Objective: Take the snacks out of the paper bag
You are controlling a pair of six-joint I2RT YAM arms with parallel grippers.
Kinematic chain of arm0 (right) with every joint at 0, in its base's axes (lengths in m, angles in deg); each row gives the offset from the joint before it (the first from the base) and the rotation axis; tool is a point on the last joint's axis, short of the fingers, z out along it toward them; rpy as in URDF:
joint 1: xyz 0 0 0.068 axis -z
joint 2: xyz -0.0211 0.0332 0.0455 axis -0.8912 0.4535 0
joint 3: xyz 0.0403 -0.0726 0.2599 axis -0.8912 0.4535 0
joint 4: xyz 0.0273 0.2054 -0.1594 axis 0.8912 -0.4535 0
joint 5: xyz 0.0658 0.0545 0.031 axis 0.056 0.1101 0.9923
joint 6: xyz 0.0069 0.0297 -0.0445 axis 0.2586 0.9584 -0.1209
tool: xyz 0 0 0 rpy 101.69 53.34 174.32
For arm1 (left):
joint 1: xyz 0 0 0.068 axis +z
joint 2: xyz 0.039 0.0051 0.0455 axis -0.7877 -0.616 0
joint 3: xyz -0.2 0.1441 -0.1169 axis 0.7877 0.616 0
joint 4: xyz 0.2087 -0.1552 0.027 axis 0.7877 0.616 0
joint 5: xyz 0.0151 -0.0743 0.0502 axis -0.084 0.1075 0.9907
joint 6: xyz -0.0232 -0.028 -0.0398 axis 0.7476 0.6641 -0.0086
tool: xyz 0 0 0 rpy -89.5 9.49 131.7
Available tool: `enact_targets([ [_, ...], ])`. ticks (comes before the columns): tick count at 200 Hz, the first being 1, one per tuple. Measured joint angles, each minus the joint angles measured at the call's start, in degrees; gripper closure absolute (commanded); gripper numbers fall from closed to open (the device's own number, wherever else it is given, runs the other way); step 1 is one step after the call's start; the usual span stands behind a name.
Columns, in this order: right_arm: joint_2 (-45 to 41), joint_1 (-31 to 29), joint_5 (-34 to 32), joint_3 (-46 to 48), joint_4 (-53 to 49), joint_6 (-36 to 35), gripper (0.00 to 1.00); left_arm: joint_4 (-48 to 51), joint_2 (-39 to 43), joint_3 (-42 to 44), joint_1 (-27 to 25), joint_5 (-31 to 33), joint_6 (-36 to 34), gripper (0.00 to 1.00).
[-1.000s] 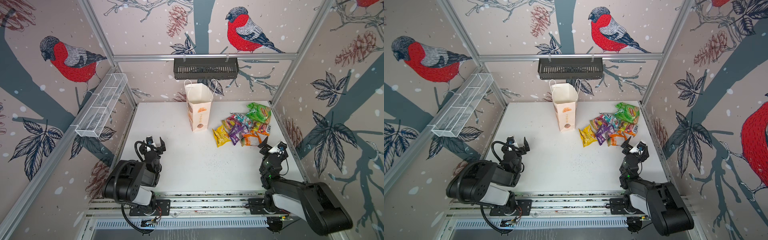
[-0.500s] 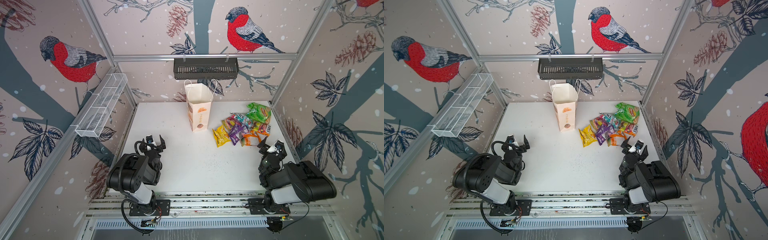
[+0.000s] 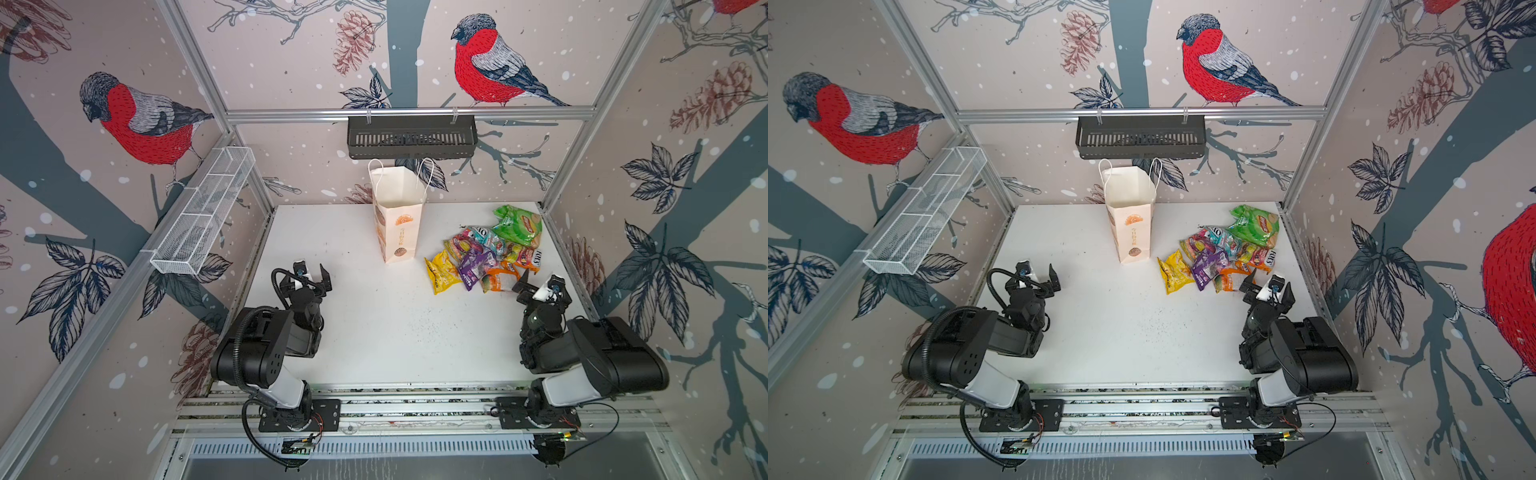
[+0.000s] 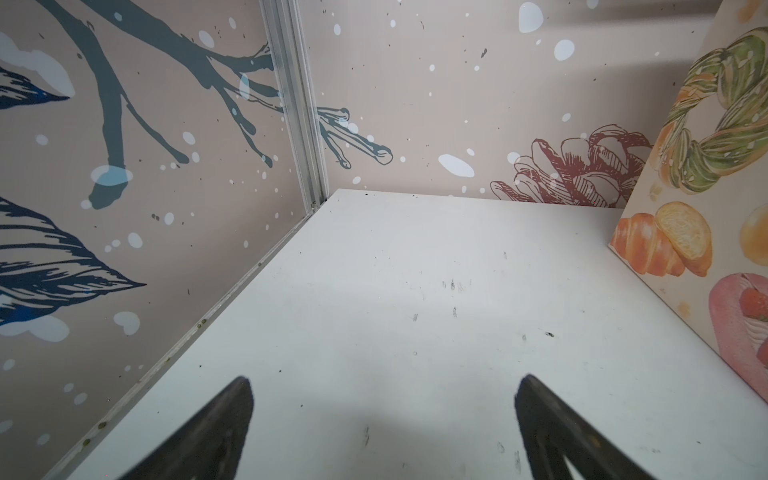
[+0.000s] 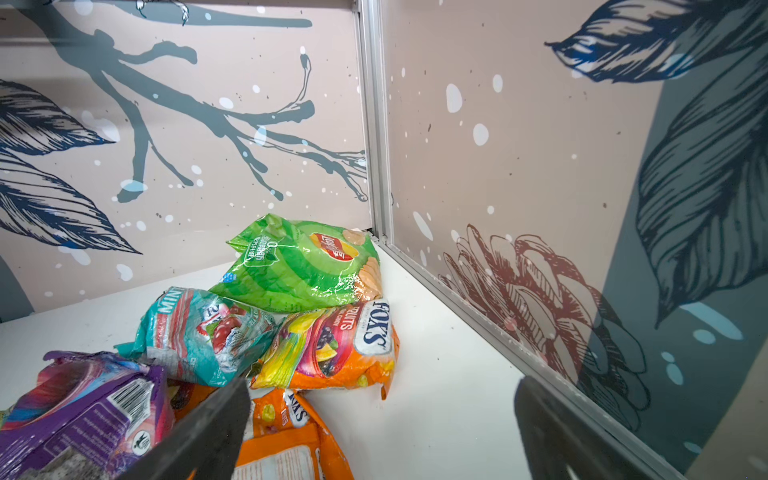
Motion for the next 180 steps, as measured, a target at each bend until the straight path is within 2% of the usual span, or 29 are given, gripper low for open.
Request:
enact_targets([
  [38,-0.11,2.16,3.02,-4.63,-6.36,1.40,0.01,0.46,0.04,-0.09,0.13,-0.94,0.42,0.02],
  [75,0.22,1.55,4.63,-6.97,-11.98,1.44,0.00,0.55,0.11,-0.09,0.13,-0.94,0.44,0.02],
  [180,0.24,1.49,4.70,-6.97,-13.42,1.44,0.00,0.52,0.20,-0.09,0.15,-0.94,0.44,0.02],
])
